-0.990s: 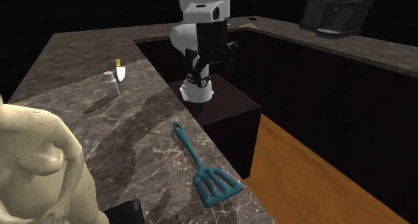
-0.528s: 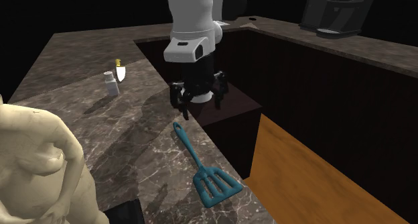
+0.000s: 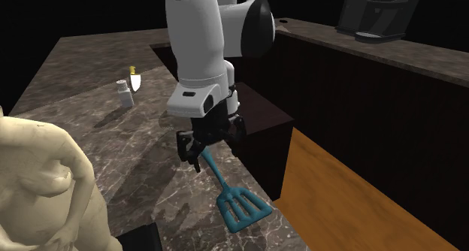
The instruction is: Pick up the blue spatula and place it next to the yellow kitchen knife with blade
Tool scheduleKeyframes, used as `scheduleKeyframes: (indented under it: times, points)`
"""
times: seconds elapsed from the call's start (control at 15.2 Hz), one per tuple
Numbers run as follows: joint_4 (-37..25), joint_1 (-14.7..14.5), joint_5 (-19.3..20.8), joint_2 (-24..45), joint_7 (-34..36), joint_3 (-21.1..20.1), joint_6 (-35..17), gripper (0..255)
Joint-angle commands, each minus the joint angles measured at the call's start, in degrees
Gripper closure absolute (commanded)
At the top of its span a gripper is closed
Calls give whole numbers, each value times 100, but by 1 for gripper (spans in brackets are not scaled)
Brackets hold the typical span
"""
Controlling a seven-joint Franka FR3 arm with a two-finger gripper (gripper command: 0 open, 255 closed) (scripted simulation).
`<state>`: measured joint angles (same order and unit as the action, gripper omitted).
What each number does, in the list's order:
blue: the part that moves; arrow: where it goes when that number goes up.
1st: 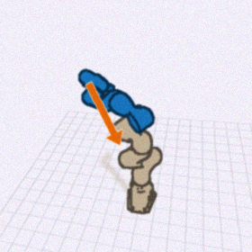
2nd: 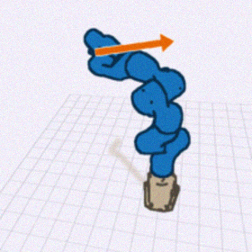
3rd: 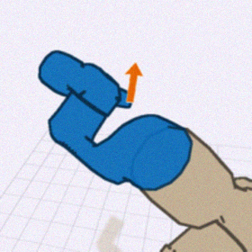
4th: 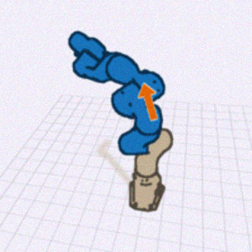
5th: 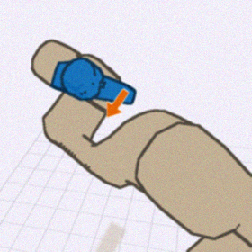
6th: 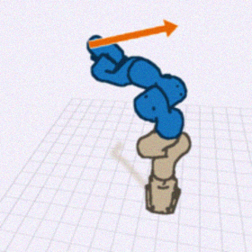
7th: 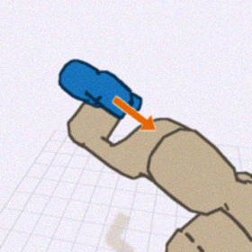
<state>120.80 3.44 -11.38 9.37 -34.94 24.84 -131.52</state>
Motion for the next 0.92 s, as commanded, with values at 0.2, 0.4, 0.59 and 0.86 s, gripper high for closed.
scheduleKeyframes:
  times: [0.2, 0.4, 0.59, 0.86]
  points:
    - [66, 40, -210, 281, -160, -57, -312, 0]
    - [88, 52, -276, 369, -204, -81, -411, 0]
    - [88, 53, -277, 369, -205, -81, -410, 0]
    - [87, 53, -276, 369, -204, -81, -409, 255]
